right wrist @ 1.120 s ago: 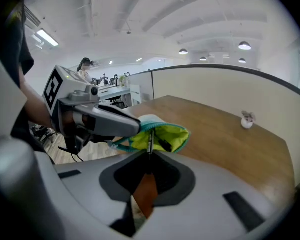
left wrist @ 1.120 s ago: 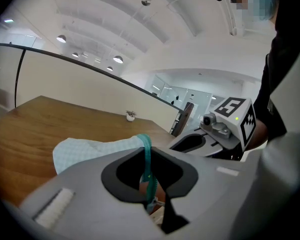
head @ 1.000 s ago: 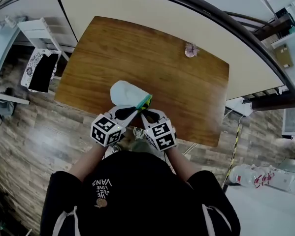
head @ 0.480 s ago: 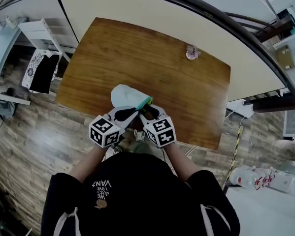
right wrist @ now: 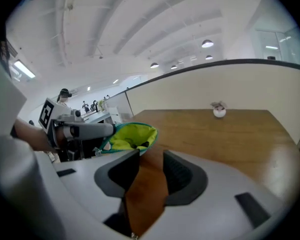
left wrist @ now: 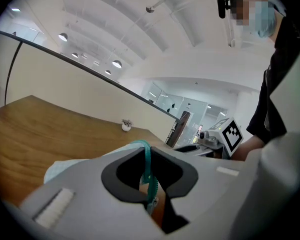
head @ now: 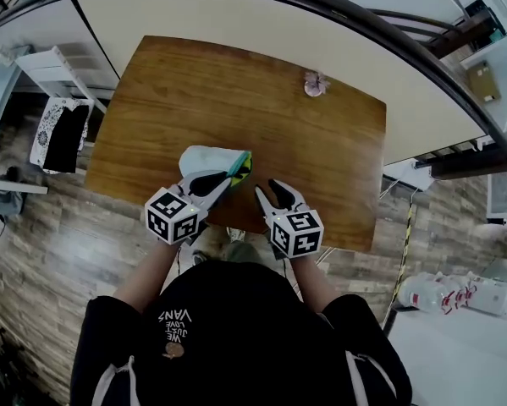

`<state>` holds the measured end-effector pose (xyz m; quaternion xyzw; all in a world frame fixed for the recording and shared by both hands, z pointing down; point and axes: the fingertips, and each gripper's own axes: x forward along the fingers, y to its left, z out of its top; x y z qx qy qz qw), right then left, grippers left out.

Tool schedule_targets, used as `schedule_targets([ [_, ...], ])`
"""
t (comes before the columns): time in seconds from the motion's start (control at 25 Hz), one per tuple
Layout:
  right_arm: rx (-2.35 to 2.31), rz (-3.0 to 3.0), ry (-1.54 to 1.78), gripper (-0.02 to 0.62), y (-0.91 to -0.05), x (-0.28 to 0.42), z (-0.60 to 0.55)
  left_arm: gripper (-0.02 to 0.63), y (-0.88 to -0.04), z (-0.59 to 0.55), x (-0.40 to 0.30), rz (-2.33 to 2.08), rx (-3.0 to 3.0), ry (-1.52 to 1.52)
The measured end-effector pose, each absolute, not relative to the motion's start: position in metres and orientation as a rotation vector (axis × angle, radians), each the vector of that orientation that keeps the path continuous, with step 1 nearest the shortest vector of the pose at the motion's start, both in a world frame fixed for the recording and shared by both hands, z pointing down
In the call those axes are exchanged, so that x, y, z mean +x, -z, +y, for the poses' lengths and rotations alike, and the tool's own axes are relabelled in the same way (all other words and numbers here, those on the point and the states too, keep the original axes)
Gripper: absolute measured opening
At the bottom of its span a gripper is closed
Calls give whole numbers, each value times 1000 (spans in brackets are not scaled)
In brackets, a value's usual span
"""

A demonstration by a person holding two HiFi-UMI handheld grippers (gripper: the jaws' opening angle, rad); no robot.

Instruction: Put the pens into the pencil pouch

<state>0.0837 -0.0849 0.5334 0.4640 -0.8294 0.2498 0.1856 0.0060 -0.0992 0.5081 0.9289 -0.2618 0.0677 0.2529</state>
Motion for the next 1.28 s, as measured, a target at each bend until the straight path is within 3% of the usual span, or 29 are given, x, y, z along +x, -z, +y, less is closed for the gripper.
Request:
schedule_targets([
  [0.36, 1531, -2213, -775, 115, -541, 162, -89, 44, -507, -138, 61, -613, 2634, -269],
  [0.76, 1649, -2124, -826, 115, -547, 227, -91, 44, -543, -159, 140, -385, 2890, -570],
  [0.96, 1626, -2111, -841, 115, -552, 242, -94, 46, -581, -153, 152, -285, 2927, -775],
  [1.28, 1566, -2126, -829, 115, -559, 231, -107, 48, -601, -149, 147, -275, 2902, -829],
])
